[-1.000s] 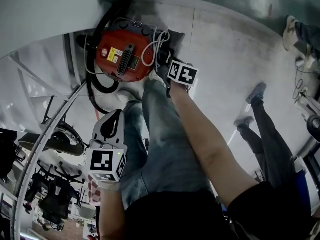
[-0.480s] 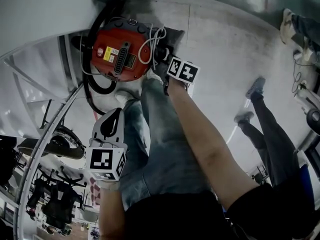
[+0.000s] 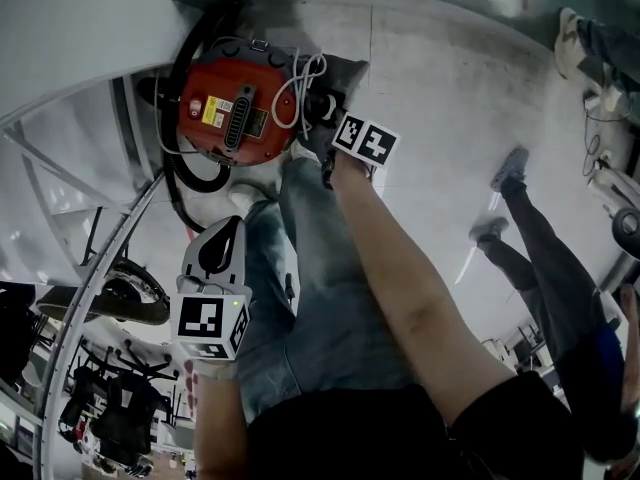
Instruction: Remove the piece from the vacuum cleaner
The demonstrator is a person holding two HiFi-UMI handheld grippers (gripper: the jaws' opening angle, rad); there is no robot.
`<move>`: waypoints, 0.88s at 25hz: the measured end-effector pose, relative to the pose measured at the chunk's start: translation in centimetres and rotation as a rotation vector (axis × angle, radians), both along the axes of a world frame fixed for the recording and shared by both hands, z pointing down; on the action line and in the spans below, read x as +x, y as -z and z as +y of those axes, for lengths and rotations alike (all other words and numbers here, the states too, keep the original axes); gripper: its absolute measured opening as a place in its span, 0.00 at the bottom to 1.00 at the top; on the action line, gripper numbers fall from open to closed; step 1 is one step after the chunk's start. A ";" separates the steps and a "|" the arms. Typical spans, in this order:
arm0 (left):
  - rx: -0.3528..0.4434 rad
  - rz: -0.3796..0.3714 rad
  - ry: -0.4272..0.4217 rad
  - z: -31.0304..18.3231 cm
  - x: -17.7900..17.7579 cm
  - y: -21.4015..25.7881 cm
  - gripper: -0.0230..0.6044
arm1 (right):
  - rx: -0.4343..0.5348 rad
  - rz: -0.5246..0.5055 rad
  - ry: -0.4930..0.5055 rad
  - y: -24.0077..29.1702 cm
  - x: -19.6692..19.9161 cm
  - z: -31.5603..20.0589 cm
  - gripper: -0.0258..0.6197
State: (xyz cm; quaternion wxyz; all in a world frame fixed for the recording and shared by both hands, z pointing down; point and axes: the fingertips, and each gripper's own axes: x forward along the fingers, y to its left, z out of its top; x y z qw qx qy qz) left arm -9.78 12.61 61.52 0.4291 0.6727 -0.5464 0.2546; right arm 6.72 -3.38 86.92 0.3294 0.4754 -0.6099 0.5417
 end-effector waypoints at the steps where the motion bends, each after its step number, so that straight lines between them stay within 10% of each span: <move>1: 0.001 0.001 -0.004 -0.1 0.0 -0.1 0.06 | -0.001 -0.003 -0.012 0.0 0.2 0.0 0.11; 22: -0.023 0.034 -0.140 -1.8 -0.1 -2.7 0.06 | 0.038 -0.036 -0.089 0.0 1.1 0.5 0.11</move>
